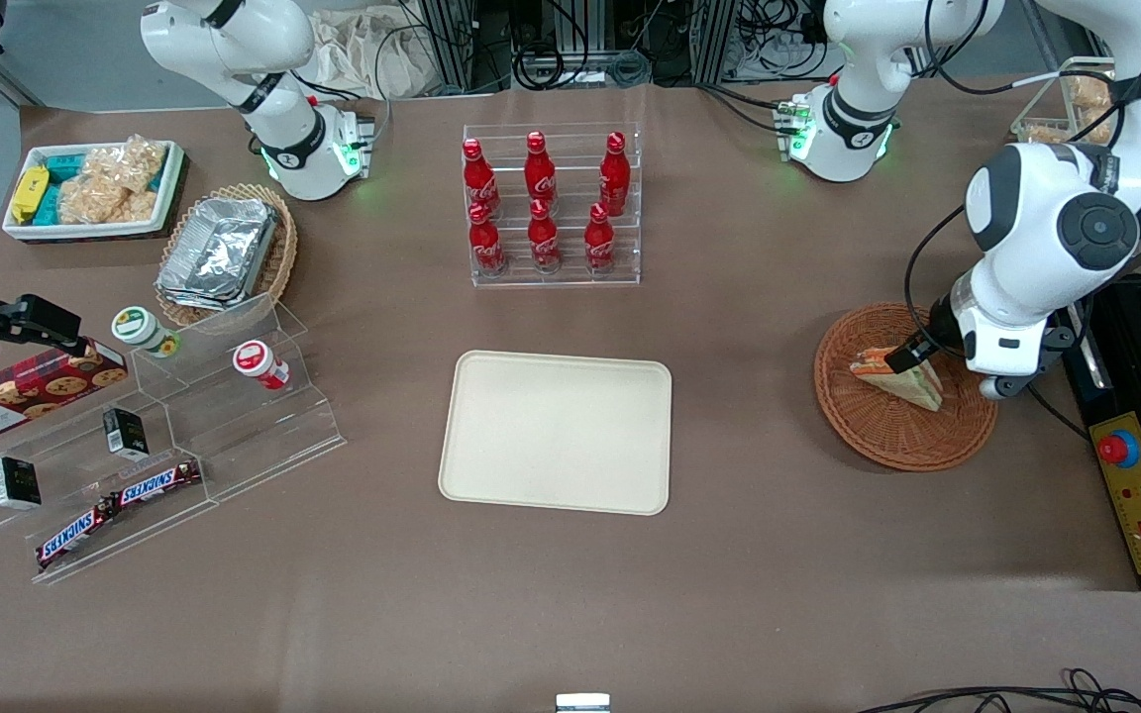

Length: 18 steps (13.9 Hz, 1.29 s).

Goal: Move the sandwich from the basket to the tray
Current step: 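Lower the open left gripper around the wrapped sandwich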

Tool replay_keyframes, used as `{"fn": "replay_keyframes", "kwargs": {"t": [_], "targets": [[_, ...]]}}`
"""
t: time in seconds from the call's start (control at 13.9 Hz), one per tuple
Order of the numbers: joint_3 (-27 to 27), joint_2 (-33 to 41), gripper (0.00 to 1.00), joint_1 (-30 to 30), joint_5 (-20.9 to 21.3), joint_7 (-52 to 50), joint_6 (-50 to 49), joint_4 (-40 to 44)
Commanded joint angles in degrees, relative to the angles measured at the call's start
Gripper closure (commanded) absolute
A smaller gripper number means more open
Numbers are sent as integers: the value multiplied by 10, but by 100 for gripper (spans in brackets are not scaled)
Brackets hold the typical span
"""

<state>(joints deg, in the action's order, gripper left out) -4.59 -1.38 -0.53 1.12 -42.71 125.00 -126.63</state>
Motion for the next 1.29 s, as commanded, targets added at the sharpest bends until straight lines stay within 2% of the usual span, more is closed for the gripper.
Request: {"fn": "replay_keyframes", "kwargs": {"t": [0.0, 0.36, 1.22], "targets": [[-2, -19, 1, -3, 12, -40, 28, -11], [1, -66, 1, -3, 12, -90, 56, -11], [16, -105, 1, -5, 15, -146, 103, -33]]}}
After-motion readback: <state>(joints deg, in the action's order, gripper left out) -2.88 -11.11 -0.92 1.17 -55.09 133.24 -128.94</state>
